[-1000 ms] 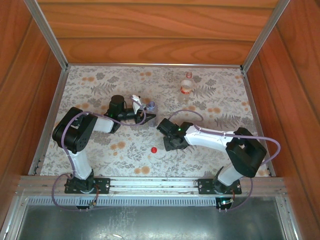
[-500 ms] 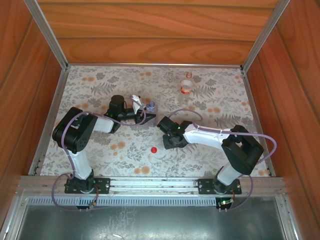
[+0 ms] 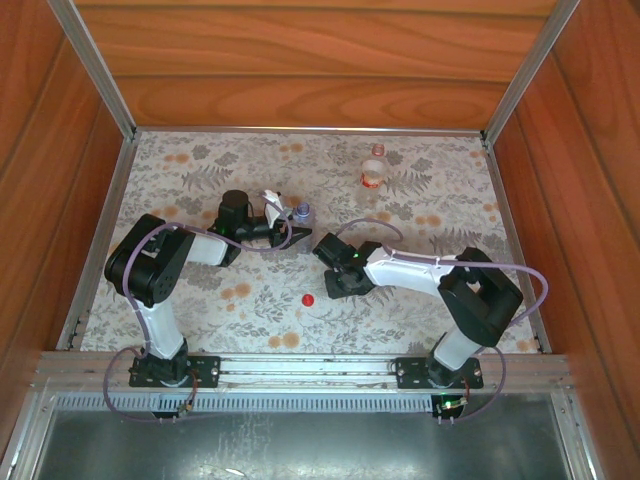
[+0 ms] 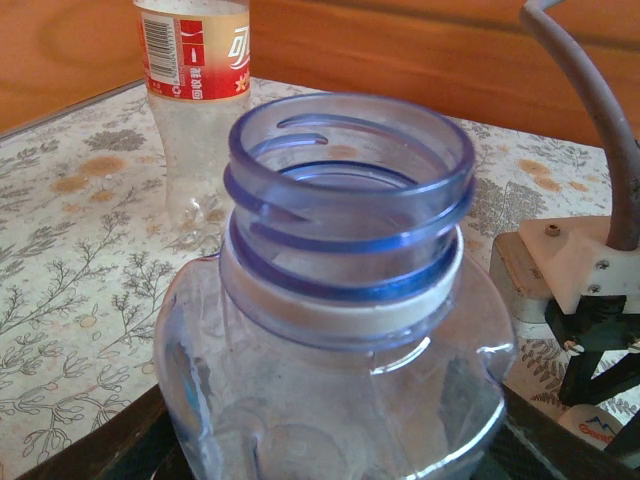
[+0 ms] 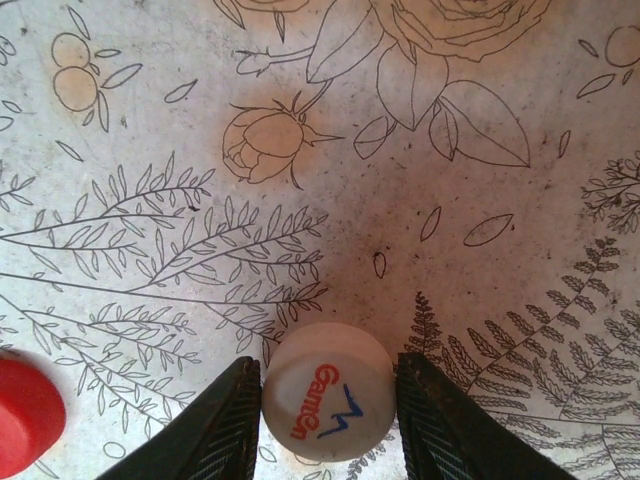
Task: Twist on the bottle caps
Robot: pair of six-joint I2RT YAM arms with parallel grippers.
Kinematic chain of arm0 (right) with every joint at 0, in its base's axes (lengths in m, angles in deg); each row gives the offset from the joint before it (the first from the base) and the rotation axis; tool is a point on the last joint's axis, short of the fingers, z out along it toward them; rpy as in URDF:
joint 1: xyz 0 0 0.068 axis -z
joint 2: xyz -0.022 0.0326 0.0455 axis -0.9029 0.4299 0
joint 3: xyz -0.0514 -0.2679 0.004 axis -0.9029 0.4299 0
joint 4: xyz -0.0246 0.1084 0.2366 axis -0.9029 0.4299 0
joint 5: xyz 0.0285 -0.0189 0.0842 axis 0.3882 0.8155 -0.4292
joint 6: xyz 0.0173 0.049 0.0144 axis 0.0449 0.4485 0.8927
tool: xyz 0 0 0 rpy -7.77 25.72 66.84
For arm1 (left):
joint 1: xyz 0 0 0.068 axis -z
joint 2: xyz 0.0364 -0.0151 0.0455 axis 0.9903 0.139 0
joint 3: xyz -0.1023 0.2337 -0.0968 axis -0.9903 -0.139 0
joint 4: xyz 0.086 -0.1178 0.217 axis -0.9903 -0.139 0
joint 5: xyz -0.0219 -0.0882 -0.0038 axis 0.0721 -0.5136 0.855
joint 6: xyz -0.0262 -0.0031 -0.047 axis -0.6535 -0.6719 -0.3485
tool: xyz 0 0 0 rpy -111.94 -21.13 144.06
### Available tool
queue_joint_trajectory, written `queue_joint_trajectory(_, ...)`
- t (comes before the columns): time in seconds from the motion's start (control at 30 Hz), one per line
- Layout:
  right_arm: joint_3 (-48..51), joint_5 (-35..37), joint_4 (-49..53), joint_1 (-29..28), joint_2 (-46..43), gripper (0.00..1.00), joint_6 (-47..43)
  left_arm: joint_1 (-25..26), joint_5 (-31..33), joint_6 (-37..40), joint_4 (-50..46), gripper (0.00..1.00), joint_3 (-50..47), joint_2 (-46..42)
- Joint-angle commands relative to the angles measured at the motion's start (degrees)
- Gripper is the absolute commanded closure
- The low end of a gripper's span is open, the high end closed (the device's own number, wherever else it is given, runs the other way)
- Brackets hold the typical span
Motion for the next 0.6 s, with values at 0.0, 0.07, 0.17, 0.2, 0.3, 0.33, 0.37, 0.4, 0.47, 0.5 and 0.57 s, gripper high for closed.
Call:
queue_joint_trajectory(0.0,-1.34,-0.21,0.78,0.41,0.53,0.60,-0.15,-0.36,-1.01,0.17,1.34,0.40,0.95,0.90)
queue_joint_trajectory(0.07,-1.27,-0.09,0.85,0.41,0.52,0.61,-0.17,-0.39,-1.11,0.14,1.28,0.40,1.04,0.94)
queue_joint_trajectory(0.17,-1.38,0.04,1.11,0.41,0.44,0.64,-0.10,-0.35,-1.14,0.18,1.32,0.40,1.04,0.90)
queue_joint_trajectory(0.2,-1.36,0.18,1.15,0.41,0.29,0.65,-0.01,-0.37,-1.17,0.15,1.31,0.40,1.04,0.90)
queue_joint_trajectory(0.3,-1.36,0.75,1.90,0.41,-0.31,0.65,0.15,-0.38,-1.20,0.19,1.31,0.40,0.95,0.90)
queue_joint_trajectory(0.33,-1.44,1.00,2.18,0.41,-0.56,0.65,0.29,-0.36,-1.20,0.19,1.35,0.40,0.95,0.90)
queue_joint_trajectory(0.37,-1.62,1.19,2.56,0.41,-0.99,0.64,0.27,-0.36,-1.22,0.29,1.36,0.40,1.03,0.92)
queue_joint_trajectory(0.4,-1.75,1.19,2.95,0.42,-1.38,0.64,0.25,-0.37,-1.21,0.29,1.32,0.40,0.98,0.86)
queue_joint_trajectory(0.47,-2.59,1.19,4.21,0.42,-2.29,0.64,0.12,-0.34,-1.28,0.37,1.32,0.40,1.03,0.85)
queue_joint_trajectory(0.5,-3.10,1.21,5.07,0.41,-2.65,0.64,-0.09,-0.35,-1.41,0.43,1.35,0.40,1.04,0.89)
queue_joint_trajectory(0.57,-4.44,1.20,7.01,0.52,-3.31,0.63,-0.70,-0.25,-1.72,0.61,1.32,0.40,1.03,0.87)
